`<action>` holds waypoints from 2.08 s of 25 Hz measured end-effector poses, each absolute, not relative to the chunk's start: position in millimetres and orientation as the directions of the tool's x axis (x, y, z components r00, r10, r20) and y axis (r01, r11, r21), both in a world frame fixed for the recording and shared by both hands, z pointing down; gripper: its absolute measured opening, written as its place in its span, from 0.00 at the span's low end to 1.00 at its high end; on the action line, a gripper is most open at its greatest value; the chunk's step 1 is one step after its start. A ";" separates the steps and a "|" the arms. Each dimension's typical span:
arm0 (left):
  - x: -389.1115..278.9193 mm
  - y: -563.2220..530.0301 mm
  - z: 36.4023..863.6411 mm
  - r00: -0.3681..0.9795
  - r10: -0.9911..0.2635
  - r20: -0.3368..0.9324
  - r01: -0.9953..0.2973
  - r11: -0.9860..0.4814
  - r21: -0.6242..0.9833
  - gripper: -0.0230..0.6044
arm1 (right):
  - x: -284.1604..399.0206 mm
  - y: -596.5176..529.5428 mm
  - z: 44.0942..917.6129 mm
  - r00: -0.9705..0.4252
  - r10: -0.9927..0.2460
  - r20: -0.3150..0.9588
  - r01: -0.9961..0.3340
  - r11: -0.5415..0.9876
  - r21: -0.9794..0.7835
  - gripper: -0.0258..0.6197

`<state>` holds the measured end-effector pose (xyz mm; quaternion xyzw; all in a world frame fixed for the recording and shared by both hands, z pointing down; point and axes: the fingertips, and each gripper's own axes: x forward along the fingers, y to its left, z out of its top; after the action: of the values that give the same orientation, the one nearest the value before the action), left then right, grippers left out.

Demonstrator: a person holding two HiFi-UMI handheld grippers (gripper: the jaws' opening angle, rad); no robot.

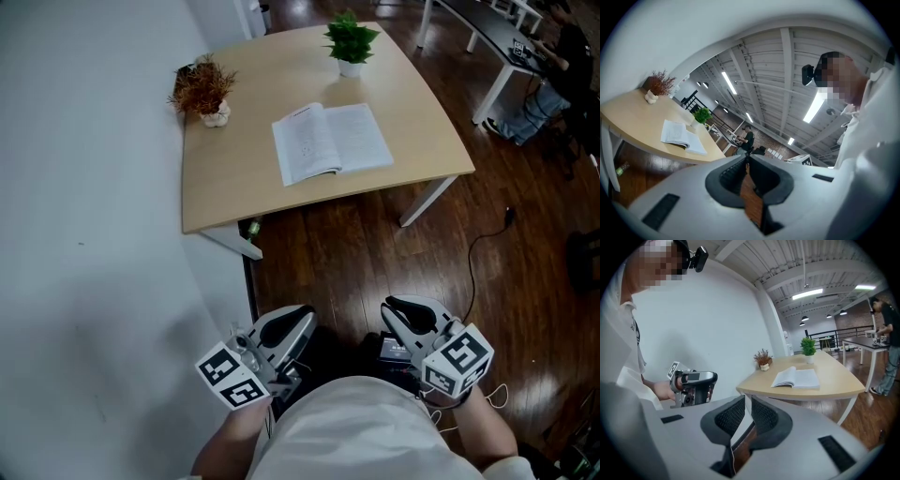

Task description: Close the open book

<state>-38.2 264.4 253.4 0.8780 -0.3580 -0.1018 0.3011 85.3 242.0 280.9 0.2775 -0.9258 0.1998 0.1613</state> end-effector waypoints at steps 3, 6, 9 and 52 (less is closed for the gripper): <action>-42.2 252.3 256.9 0.720 -0.693 0.041 -0.567 -0.554 0.609 0.04 | 80.1 226.6 282.8 -0.792 -0.449 0.413 -0.579 0.767 -0.276 0.09; -43.5 238.8 258.4 0.713 -0.699 0.048 -0.574 -0.544 0.612 0.04 | 77.3 206.8 287.0 -0.798 -0.437 0.415 -0.570 0.771 -0.284 0.09; -47.7 220.7 262.4 0.691 -0.720 0.061 -0.596 -0.521 0.611 0.04 | 72.2 182.9 294.9 -0.814 -0.407 0.414 -0.543 0.787 -0.293 0.09; -99.4 -10.3 345.7 0.563 -0.803 0.195 -0.697 -0.335 0.633 0.04 | -27.2 -46.4 386.2 -0.775 -0.175 0.607 -0.235 0.972 -0.019 0.09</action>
<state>-99.4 -10.3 345.7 0.8136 -0.4610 -0.0762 0.3461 -27.2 -46.4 386.2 0.1089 -0.9409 0.0467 0.3174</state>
